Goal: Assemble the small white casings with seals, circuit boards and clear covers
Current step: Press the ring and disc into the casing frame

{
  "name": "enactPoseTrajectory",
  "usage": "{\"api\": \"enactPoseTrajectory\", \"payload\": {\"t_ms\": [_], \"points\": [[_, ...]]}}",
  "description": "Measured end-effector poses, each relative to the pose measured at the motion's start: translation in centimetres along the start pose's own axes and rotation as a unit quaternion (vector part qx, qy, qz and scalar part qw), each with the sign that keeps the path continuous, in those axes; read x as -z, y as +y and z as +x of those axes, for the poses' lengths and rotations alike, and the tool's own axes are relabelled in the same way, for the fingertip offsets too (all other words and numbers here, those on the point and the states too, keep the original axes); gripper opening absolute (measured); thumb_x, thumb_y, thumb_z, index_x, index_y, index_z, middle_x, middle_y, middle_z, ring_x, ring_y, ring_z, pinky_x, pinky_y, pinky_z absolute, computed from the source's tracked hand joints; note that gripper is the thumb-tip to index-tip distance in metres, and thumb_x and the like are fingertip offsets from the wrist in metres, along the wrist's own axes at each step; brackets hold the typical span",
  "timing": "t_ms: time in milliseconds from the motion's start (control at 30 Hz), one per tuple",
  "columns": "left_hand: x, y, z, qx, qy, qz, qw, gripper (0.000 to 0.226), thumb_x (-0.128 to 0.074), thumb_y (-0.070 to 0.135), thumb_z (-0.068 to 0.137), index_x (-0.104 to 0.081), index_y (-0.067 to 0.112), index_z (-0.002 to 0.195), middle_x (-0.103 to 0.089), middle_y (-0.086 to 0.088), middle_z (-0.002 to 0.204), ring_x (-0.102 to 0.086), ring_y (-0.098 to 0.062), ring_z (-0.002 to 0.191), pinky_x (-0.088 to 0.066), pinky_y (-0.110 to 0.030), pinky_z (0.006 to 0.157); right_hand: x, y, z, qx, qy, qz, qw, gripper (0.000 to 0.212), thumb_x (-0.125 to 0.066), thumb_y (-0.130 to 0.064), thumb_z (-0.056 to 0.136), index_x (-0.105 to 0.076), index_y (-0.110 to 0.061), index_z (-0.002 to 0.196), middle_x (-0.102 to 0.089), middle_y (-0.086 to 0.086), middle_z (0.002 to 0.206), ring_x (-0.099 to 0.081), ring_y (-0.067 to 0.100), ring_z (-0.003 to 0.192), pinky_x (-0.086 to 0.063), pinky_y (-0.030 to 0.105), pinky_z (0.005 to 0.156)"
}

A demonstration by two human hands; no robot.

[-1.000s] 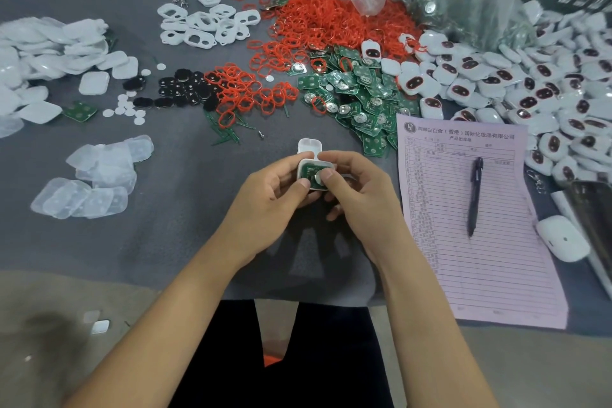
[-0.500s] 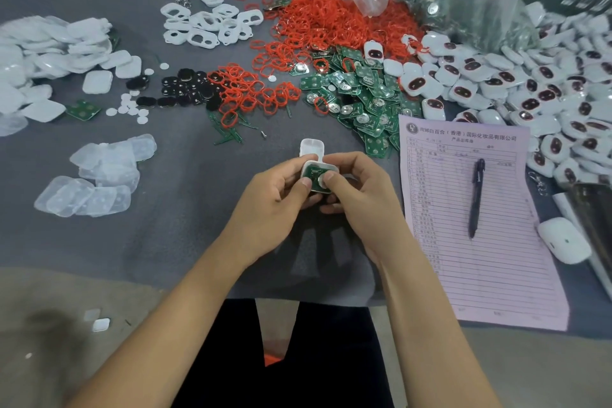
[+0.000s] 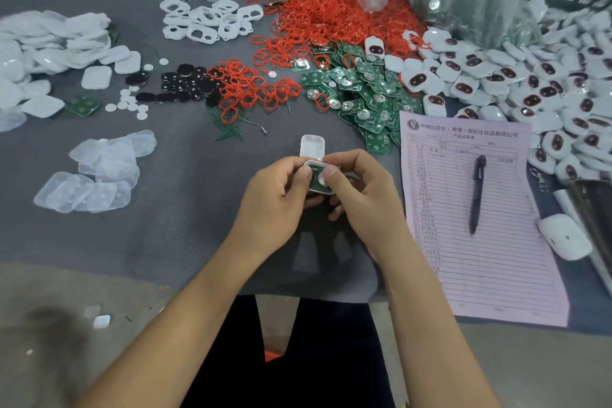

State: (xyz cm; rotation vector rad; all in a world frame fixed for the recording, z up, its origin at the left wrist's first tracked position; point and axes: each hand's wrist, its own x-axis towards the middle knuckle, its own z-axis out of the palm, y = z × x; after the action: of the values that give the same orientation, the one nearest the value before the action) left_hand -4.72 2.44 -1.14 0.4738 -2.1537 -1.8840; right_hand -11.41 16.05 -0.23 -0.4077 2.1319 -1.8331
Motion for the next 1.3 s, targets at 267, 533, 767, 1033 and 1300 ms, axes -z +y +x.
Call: {"api": "enactPoseTrajectory", "payload": {"t_ms": [267,533,767,1033,1300], "points": [[-0.1,-0.2,0.1,0.001,0.037,0.022,0.999,0.026,-0.051,0.013,0.109,-0.071,0.007,0.124,-0.077,-0.005,0.109,-0.075,-0.019,0.101,-0.061,-0.049,0.09,-0.3,0.5,-1.5,0.132,0.04,-0.095,0.986,0.021,-0.072,-0.002,0.093,-0.068,-0.015,0.11,-0.06,0.007,0.113,-0.069,0.024,0.082,-0.061,0.045,0.058],[0.1,-0.4,-0.1,-0.004,0.024,-0.053,0.998,0.025,-0.05,0.011,0.109,-0.072,0.013,0.121,-0.076,0.0,0.113,-0.074,-0.013,0.104,-0.063,-0.034,0.084,-0.3,0.8,-1.3,0.146,0.071,-0.132,0.978,0.022,-0.078,-0.003,0.088,-0.076,-0.013,0.107,-0.061,0.005,0.123,-0.069,0.018,0.093,-0.062,0.044,0.075],[0.2,-0.1,-0.1,0.009,-0.013,-0.145,0.989,0.041,-0.044,0.007,0.107,-0.077,0.031,0.107,-0.079,0.003,0.108,-0.075,-0.015,0.106,-0.061,-0.026,0.083,-0.2,0.9,-1.2,0.165,0.084,-0.147,0.972,0.021,-0.078,-0.002,0.088,-0.076,-0.012,0.106,-0.064,0.007,0.12,-0.067,0.015,0.088,-0.058,0.045,0.084],[0.5,0.0,0.1,0.015,-0.03,-0.166,0.986,0.043,-0.044,0.008,0.106,-0.077,0.035,0.107,-0.079,0.002,0.11,-0.074,-0.016,0.109,-0.06,-0.025,0.085,-0.3,0.7,-1.2,0.155,0.07,-0.131,0.977,0.021,-0.076,-0.001,0.089,-0.076,-0.012,0.106,-0.064,0.004,0.116,-0.067,0.019,0.088,-0.061,0.051,0.072],[0.4,0.0,-0.1,0.01,-0.027,-0.153,0.988,0.037,-0.042,0.004,0.109,-0.073,0.023,0.115,-0.078,0.002,0.111,-0.074,-0.014,0.108,-0.059,-0.023,0.085,-0.4,1.2,-1.0,0.152,0.071,-0.111,0.98,0.019,-0.075,-0.001,0.09,-0.073,-0.012,0.105,-0.063,0.0,0.11,-0.069,0.024,0.084,-0.061,0.053,0.069]]}}
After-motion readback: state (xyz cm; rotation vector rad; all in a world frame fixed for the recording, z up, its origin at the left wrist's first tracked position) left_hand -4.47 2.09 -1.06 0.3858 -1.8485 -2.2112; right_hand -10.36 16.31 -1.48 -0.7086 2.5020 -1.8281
